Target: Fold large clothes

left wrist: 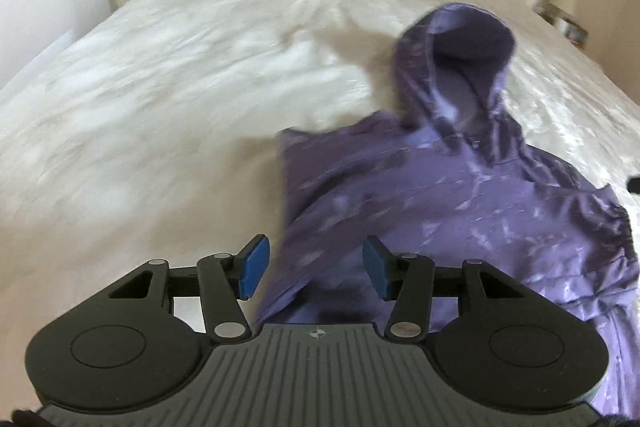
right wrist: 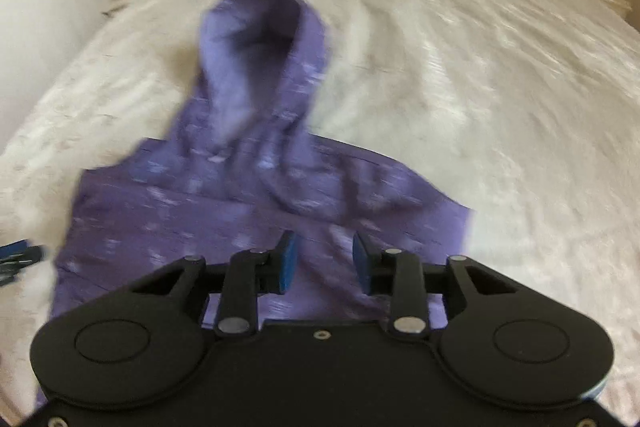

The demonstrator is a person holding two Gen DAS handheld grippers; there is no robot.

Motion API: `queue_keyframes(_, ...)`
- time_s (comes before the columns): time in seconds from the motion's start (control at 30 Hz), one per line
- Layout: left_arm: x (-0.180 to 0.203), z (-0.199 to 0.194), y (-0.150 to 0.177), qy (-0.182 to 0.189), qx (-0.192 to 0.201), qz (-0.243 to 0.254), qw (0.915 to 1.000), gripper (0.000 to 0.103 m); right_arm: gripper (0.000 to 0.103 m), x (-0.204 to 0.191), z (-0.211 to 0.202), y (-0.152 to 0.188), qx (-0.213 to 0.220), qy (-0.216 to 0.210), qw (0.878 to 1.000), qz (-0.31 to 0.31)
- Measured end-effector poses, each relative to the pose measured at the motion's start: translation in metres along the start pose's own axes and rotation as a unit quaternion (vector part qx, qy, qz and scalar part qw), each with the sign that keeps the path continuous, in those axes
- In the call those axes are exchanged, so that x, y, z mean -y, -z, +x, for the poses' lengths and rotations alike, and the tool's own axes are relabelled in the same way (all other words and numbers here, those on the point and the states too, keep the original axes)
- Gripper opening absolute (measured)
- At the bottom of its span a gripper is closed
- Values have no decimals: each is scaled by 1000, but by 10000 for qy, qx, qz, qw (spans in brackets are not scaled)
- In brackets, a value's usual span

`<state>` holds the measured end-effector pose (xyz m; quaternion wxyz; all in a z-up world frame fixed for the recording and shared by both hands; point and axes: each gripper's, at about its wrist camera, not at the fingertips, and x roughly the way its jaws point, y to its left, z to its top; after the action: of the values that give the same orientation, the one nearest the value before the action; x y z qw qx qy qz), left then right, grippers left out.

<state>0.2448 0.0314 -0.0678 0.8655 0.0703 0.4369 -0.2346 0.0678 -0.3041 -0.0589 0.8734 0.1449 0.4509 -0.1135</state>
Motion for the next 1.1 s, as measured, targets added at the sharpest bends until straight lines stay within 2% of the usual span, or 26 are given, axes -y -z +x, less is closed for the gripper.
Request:
queue_keyframes(0.07, 12, 15, -1, -96, -6, 185, 9998, 50, 44, -18, 4, -6, -10, -222, 9996, -146)
queue_keyframes(0.13, 14, 39, 5, -412, -335, 205, 9984, 51, 44, -40, 13, -12, -97, -433, 9983, -376)
queue_keyframes(0.17, 7, 49, 13, -664, -591, 110, 9960, 53, 44, -52, 19, -14, -155, -564, 9968, -541)
queue_keyframes(0.23, -17, 59, 34, -641, -906, -427, 9929, 58, 44, -75, 30, -19, -234, -779, 9931, -839)
queue_keyframes(0.27, -26, 57, 41, -515, -848, -621, 9931, 60, 44, -90, 37, -24, -286, -913, 9902, -1016)
queue_keyframes(0.33, -29, 51, 47, -422, -733, -538, 9950, 60, 44, -118, 54, -33, -357, -1199, 9830, -1342)
queue_keyframes(0.4, -29, 50, 48, -421, -720, -492, 9953, 60, 44, -148, 69, -42, -370, -1431, 9752, -1645)
queue_keyframes(0.53, -33, 52, 50, -395, -648, -847, 9935, 61, 44, -214, 107, -64, -491, -1999, 9536, -2196)
queue_keyframes(0.57, -34, 51, 52, -387, -611, -905, 9933, 61, 47, -228, 113, -66, -546, -2125, 9485, -2287)
queue_keyframes(0.6, -34, 49, 54, -378, -580, -944, 9931, 61, 51, -241, 121, -65, -645, -2247, 9434, -2352)
queue_keyframes(0.67, -36, 49, 55, -339, -524, -1014, 9929, 61, 52, -265, 145, -66, -1025, -2363, 9318, -2559)
queue_keyframes(0.73, -38, 49, 57, -295, -468, -1092, 9925, 61, 33, -283, 169, -63, -1298, -2265, 9196, -2934)
queue_keyframes(0.77, -39, 48, 59, -280, -432, -1133, 9922, 61, 14, -292, 185, -62, -1330, -2056, 9151, -3203)
queue_keyframes(0.83, -40, 46, 61, -269, -383, -1244, 9911, 61, 12, -301, 210, -65, -1297, -1588, 9188, -3372)
queue_keyframes(0.87, -41, 45, 62, -266, -376, -1280, 9907, 61, 6, -302, 220, -70, -1267, -1356, 9248, -3321)
queue_keyframes(0.93, -40, 43, 65, -273, -374, -1282, 9907, 61, 6, -297, 231, -80, -1199, -1138, 9385, -3032)
queue_keyframes(0.97, -40, 41, 64, -271, -397, -1266, 9908, 61, 10, -291, 229, -86, -1134, -1180, 9455, -2814)
queue_keyframes(1.0, -40, 39, 63, -263, -431, -1251, 9909, 61, 18, -287, 223, -90, -1056, -1261, 9497, -2665)
queue_keyframes(1.1, -41, 24, 56, -310, -346, -1158, 9922, 61, 19, -269, 181, -89, -686, -1652, 9522, -2476)
